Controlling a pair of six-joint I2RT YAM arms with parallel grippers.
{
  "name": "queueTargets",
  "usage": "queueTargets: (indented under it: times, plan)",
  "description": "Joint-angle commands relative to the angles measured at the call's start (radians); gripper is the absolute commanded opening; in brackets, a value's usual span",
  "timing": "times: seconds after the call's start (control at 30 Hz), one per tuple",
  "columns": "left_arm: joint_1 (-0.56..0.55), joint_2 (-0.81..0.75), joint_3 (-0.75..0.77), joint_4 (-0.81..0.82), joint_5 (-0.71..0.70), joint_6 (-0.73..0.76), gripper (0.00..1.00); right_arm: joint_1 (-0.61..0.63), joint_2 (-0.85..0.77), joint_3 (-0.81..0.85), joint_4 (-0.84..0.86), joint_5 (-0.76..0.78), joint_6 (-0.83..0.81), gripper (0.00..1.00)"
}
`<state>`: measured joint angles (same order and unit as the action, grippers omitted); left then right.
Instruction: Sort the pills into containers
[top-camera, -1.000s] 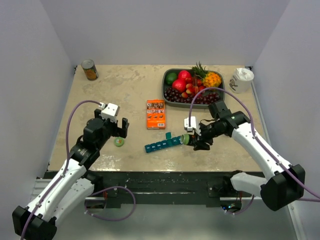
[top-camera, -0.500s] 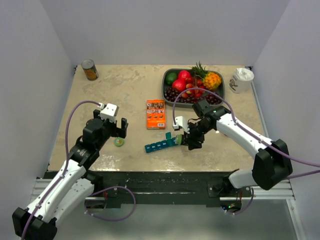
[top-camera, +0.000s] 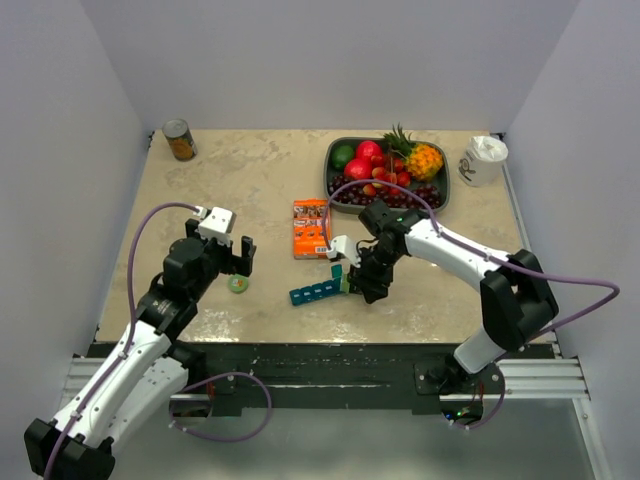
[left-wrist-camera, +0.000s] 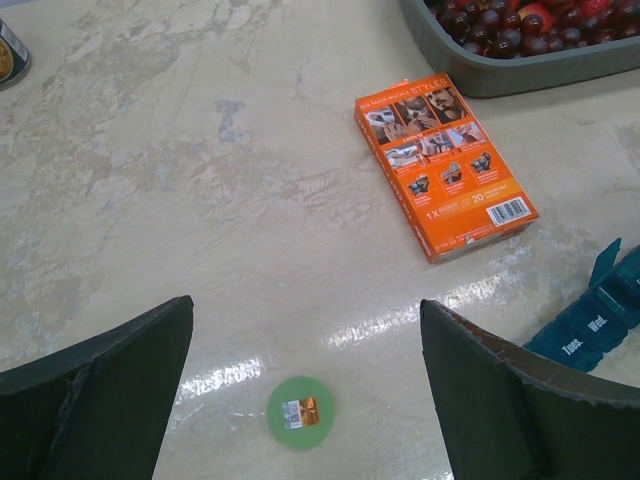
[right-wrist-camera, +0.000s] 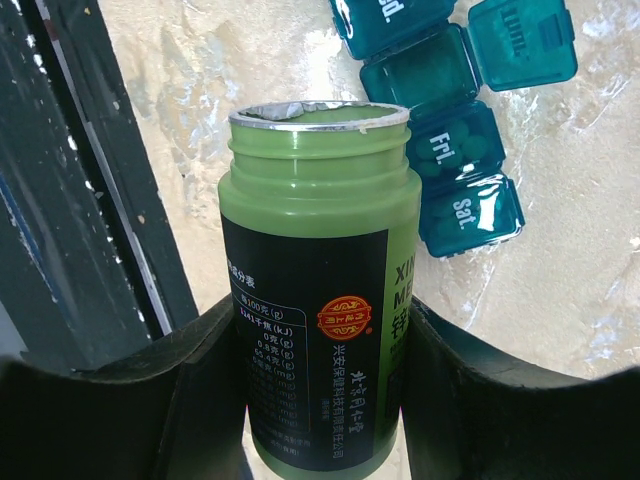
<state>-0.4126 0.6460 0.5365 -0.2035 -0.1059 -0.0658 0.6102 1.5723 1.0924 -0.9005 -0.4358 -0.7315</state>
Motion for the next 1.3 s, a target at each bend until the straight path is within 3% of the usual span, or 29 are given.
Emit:
queueTargets:
  times: [0.0,1.27]
  plan:
    - [0.006,-0.019,0.036,0.033,0.014,0.004,0.99,0.020,0.021,0.066,0.009,0.054,0.066,0.00]
    - [0.006,-0.034,0.033,0.041,0.041,0.011,0.99,0.072,0.178,0.204,-0.146,0.200,0.162,0.00]
